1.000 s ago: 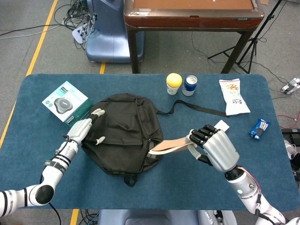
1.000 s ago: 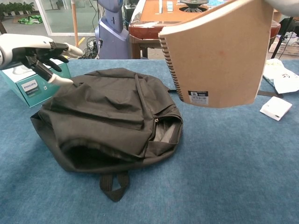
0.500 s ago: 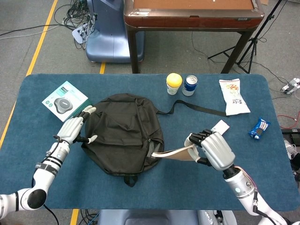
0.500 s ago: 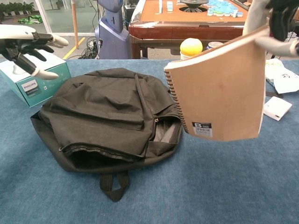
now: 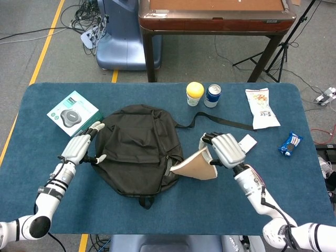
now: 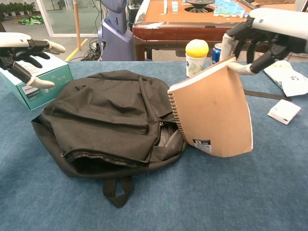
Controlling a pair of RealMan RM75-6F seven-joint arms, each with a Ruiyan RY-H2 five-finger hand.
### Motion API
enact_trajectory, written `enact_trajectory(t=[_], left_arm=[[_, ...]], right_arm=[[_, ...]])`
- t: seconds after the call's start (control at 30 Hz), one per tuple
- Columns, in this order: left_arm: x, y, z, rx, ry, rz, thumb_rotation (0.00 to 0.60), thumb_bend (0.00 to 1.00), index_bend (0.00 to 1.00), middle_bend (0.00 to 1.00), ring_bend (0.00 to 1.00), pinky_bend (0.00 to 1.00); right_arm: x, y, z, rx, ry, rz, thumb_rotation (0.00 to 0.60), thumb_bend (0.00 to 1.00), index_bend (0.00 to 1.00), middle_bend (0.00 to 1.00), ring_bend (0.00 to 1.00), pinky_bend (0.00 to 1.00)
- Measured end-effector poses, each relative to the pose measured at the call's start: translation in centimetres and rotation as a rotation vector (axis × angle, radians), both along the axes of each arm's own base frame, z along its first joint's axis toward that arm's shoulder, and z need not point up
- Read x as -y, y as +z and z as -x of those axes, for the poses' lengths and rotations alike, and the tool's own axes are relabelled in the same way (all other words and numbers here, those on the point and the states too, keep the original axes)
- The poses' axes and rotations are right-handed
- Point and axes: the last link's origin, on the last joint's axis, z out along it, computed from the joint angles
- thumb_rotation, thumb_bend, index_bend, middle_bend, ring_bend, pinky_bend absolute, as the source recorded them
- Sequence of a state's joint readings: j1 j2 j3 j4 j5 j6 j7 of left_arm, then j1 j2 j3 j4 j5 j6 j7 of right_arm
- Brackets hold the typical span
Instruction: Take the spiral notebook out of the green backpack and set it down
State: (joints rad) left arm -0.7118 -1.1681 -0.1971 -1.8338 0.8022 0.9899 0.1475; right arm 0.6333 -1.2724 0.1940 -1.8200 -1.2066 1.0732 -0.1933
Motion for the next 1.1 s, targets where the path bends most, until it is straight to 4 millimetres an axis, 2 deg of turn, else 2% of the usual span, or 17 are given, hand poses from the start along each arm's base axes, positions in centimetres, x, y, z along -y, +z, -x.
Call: enact_trajectory(t=[0.07,0.27,0.37,0.53,0.67,0.8,0.93,1.1], left_arm=[[0.1,-0.1,0.0,0.002,0.001,0.001,0.6,0.22,0.07,0.0,0.03,0.09],[0.2,-0.1,0.2,0.007,0.005,0.003,0.6,0.22,0.07,0.0,0.03,0.09],[0.1,0.0,0.3,0.009,0.007,-0.003,0.6,0.22,0.07,0.0,0.03,0.09],[0.0,0.4,0.5,0.014,0.009,-0.02,0.6,0.22,0.07,0.0,0.03,0.09],[-0.1,0.8,0.9,0.015,0.013,-0.043,0.6,0.22,0.08,0.0,0.03,0.09],[0.1,1.4,1.6,0.011,0.025,-0.075,0.6,0.22,0.09,0.0,0.03,0.09],[0.7,2.3,2.7,-0.003,0.043,-0.103,0.6,0.22,0.1,0.0,0.03,0.09],[2.0,3.3,4.3,-0.038,0.048,-0.149,0.6,0.22,0.13,0.0,0.04,0.09]], right_arm=[[0.9,-0.3,-0.3,-0.019,-0.015,0.008,0.6,0.3,0.18,0.15,0.11,0.24],[3.1,-0.5,-0.7,-0.076,-0.045,0.062,0.6,0.28,0.02,0.03,0.01,0.1],[3.6,-0.3,-0.8,-0.103,-0.059,0.074,0.6,0.24,0.0,0.0,0.0,0.04],[3.5,0.6,-1.2,-0.101,-0.039,0.109,0.6,0.22,0.0,0.0,0.0,0.03],[2.4,2.3,-1.0,-0.097,-0.022,0.155,0.6,0.22,0.0,0.01,0.0,0.03],[0.7,4.3,0.0,-0.114,-0.019,0.215,0.6,0.22,0.01,0.12,0.06,0.11],[-1.7,6.6,2.2,-0.149,-0.046,0.273,0.6,0.22,0.13,0.23,0.15,0.17],[-5.3,8.6,5.6,-0.191,-0.108,0.298,0.6,0.22,0.22,0.26,0.17,0.18]])
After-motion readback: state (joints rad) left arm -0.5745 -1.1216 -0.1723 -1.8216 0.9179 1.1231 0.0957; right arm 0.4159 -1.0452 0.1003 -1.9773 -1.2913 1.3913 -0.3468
